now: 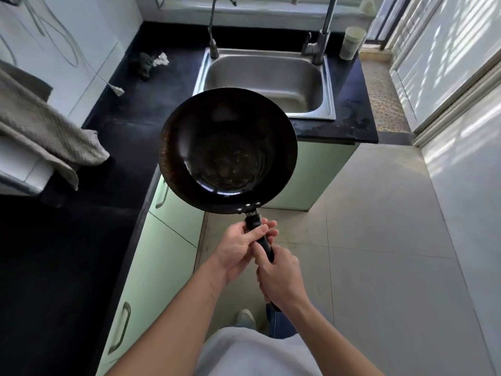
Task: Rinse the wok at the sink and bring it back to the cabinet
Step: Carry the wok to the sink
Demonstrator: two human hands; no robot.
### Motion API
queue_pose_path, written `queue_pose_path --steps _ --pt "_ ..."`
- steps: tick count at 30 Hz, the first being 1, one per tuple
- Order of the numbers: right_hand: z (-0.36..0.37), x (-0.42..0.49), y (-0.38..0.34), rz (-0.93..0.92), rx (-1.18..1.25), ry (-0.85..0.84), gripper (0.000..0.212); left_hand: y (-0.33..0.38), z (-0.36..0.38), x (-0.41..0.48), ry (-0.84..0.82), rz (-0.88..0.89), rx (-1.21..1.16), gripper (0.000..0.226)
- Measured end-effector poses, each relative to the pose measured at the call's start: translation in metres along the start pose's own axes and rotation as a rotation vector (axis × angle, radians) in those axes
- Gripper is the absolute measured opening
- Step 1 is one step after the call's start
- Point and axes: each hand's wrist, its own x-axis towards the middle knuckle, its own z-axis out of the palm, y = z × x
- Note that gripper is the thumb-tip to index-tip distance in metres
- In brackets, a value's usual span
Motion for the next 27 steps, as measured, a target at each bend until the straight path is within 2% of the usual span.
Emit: queue_pose_path --steps 6,15,18,27 --pt "-0.01 0.071 -0.025 -0.053 -0.13 0.043 0.042 0.035 0.011 0.065 0.03 0.006 0.015 0.028" --pt "-0.052 0.207 -0.079 -0.046 -0.132 -0.047 0.048 0.111 0.056 0.181 0.1 0.023 -0.007 0.03" --pt "-0.069 0.251 -0.098 -0.049 -0.135 -0.065 0.043 0.133 0.072 0.217 0.131 0.025 -0.015 0.027" --pt "-0.086 0.332 -0.12 -0.036 -0.151 -0.073 0.045 0.168 0.086 0.291 0.178 0.004 -0.081 0.031"
